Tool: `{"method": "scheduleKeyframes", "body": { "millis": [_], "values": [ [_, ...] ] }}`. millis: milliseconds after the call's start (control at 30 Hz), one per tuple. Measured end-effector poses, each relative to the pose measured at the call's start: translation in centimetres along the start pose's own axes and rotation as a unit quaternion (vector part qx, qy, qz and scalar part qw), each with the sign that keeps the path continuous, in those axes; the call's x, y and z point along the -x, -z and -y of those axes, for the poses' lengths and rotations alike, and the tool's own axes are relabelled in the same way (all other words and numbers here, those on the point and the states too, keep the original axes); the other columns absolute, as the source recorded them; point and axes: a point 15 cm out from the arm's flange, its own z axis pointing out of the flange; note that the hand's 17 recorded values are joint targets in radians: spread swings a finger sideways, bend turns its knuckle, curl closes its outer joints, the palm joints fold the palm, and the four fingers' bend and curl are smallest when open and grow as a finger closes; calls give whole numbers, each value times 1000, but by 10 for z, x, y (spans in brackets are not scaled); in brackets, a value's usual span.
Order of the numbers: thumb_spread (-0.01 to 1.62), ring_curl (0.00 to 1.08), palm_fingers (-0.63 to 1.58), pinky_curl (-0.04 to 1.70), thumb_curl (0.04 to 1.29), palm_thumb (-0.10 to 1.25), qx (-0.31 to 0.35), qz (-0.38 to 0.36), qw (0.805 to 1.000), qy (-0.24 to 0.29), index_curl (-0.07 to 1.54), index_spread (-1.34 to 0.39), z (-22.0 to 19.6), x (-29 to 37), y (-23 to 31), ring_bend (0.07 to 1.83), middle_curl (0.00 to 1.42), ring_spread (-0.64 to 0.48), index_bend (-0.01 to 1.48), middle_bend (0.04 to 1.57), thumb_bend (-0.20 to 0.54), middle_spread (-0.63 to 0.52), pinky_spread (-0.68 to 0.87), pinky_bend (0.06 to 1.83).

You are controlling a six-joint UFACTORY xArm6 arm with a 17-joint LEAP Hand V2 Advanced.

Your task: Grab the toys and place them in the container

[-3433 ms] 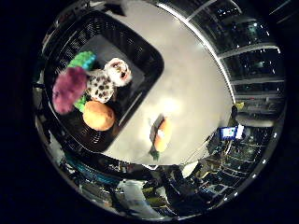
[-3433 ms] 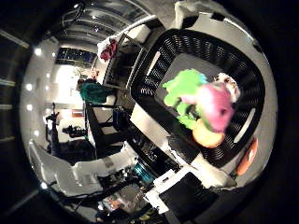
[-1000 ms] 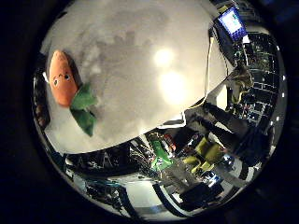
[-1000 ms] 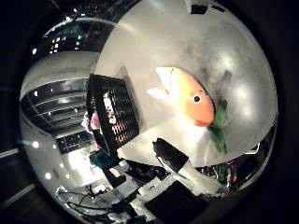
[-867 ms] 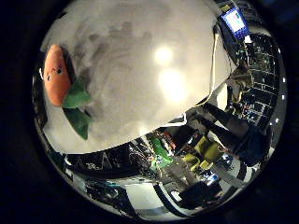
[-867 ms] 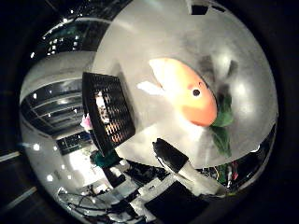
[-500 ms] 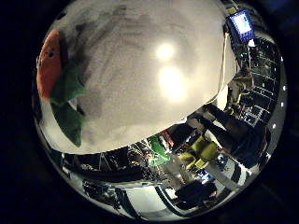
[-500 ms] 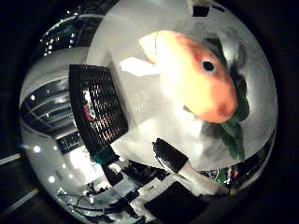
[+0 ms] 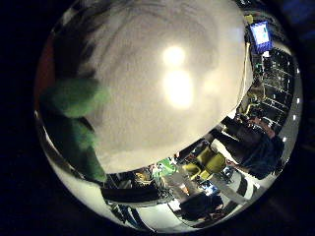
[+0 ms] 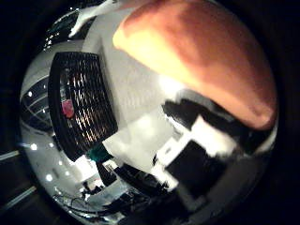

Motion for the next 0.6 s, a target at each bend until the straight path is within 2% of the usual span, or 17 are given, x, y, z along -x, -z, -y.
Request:
{"method": "scheduleKeyframes", "body": {
  "millis": [67,100,133,200,267,333,500,600],
  "values": [
    [1034,424,1212,192,362,890,-29,-3,1000,-3,532,-405,-4,-6,7,794,524,-252,470,815,24,-222,-108,343],
    [1040,453,1216,230,366,917,-39,-5,999,-5,559,-418,-12,-10,10,828,545,-283,494,837,23,-238,-211,454],
    [1041,460,1209,236,365,924,-51,-7,999,-5,568,-421,-21,-12,14,839,552,-291,504,850,21,-243,-234,472],
    [1050,502,1168,308,365,956,-75,-6,997,-6,613,-433,-25,-15,28,901,590,-334,543,894,4,-261,-376,645],
    [1052,516,1158,335,363,967,-108,-1,994,0,630,-436,-16,-11,54,921,603,-339,561,907,-4,-267,-418,703],
    [1055,546,1133,394,357,977,-113,4,994,5,664,-440,-18,-5,68,970,631,-350,581,944,-13,-276,-466,812],
    [1057,585,1078,473,348,987,-61,28,997,32,725,-448,-54,25,94,1018,675,-355,624,995,-15,-275,-514,879],
    [1056,592,1070,492,346,992,-56,42,996,56,739,-450,-59,48,129,1023,684,-350,631,1000,-14,-275,-520,883]
  ]
}}
